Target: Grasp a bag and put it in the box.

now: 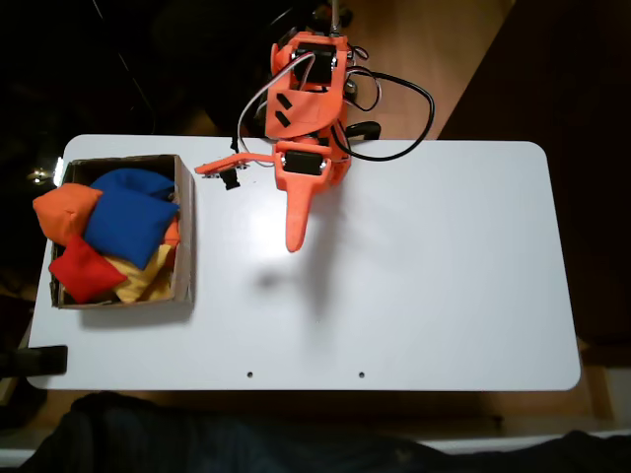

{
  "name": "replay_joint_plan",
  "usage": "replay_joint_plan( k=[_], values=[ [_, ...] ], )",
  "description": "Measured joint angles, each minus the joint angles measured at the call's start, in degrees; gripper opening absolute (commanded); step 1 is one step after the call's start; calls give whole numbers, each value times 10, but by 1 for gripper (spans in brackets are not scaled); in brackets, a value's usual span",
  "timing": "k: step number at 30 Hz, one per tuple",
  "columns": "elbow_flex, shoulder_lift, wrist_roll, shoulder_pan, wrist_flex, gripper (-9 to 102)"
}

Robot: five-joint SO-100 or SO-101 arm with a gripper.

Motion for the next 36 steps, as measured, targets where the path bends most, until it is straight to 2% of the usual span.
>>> replay_joint_plan(
  k=[5,10,13,17,20,22,27,36],
  values=[
    [46,28,0,-25,-6,70],
    [91,62,0,-47,-11,44],
    [119,83,-1,-58,-16,43],
    [163,115,-2,-71,-19,34],
    [195,133,-2,-77,-21,17],
    [211,142,-2,-81,-21,15],
    [246,157,-2,-81,-21,0],
    [317,195,-2,-87,-21,0]
  ],
)
